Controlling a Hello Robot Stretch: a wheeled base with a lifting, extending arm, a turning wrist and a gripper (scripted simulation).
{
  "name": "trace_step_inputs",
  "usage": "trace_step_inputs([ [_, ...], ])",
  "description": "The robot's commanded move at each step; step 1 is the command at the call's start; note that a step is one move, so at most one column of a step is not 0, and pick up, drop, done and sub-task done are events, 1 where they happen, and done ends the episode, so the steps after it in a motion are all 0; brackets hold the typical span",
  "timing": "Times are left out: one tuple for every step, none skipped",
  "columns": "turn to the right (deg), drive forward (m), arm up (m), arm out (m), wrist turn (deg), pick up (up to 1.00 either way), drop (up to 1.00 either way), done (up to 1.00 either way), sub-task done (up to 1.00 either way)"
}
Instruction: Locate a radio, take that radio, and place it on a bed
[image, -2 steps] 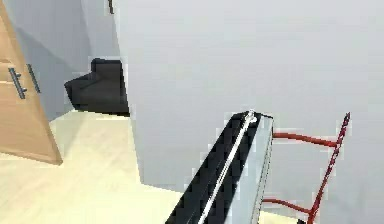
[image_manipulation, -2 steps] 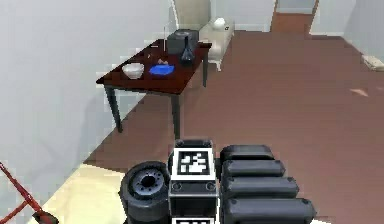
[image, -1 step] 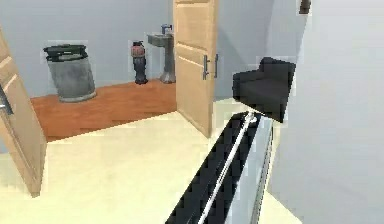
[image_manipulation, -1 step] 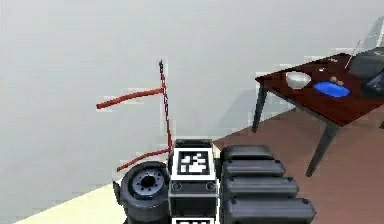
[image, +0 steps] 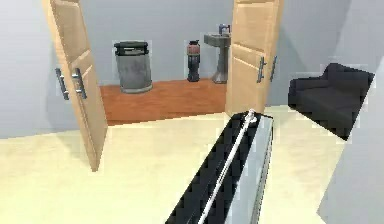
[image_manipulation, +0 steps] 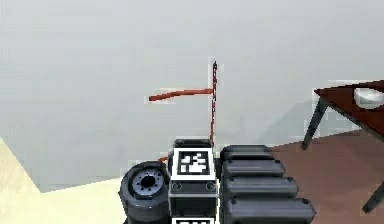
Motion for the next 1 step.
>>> trace_step_inputs([
  [0.0,1.0,0.0,0.0,0.0,0.0,0.0,0.0,0.0],
])
